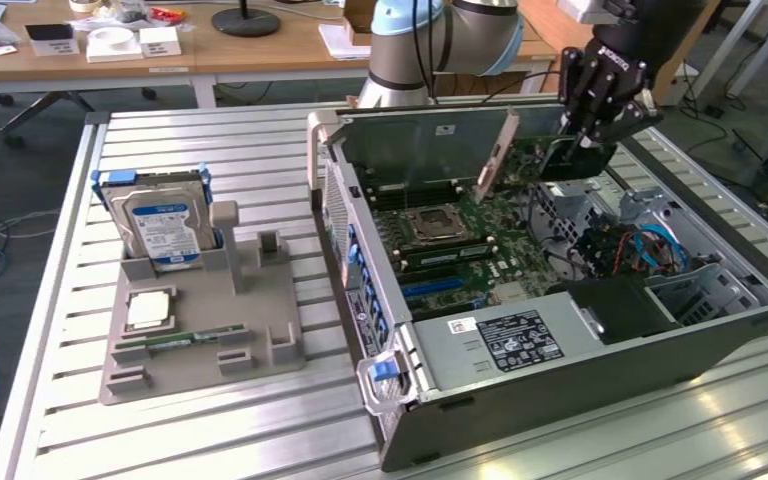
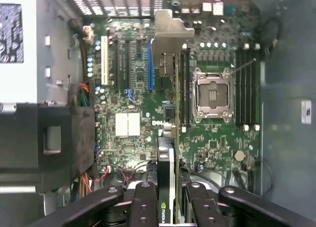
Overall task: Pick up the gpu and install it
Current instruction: 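Insert the gpu into the slot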
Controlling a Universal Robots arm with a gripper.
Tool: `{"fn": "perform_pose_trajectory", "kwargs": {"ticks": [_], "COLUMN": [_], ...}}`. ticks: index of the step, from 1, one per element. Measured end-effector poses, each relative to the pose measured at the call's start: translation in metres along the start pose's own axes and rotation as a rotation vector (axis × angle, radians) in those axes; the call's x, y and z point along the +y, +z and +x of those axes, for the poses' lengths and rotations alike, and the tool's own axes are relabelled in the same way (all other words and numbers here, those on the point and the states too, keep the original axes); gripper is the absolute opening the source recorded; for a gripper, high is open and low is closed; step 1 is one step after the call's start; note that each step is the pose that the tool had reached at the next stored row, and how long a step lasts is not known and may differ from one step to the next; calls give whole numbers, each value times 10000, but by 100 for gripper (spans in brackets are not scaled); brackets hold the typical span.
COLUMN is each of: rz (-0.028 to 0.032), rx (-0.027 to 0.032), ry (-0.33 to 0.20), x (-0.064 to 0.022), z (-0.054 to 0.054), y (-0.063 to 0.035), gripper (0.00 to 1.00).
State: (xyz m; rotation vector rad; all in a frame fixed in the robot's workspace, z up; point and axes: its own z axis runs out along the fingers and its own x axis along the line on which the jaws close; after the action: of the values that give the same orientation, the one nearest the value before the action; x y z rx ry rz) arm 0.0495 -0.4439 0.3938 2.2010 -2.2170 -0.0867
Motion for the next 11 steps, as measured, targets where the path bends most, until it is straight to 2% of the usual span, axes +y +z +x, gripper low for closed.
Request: {"fn": "perform_pose_trajectory", "kwargs": {"ticks": [2,5,6,8,11], "rz": [-9,-9,24,178,471], "rx": [19,23,22,28,33], "ry": [-321,-396,-410,-432,-455], "x": [0,0,4,15,44], "z": [0,0,-1,-1,-2], "y": [0,1,5,14,29], "gripper": [27,27,27,27,27]}}
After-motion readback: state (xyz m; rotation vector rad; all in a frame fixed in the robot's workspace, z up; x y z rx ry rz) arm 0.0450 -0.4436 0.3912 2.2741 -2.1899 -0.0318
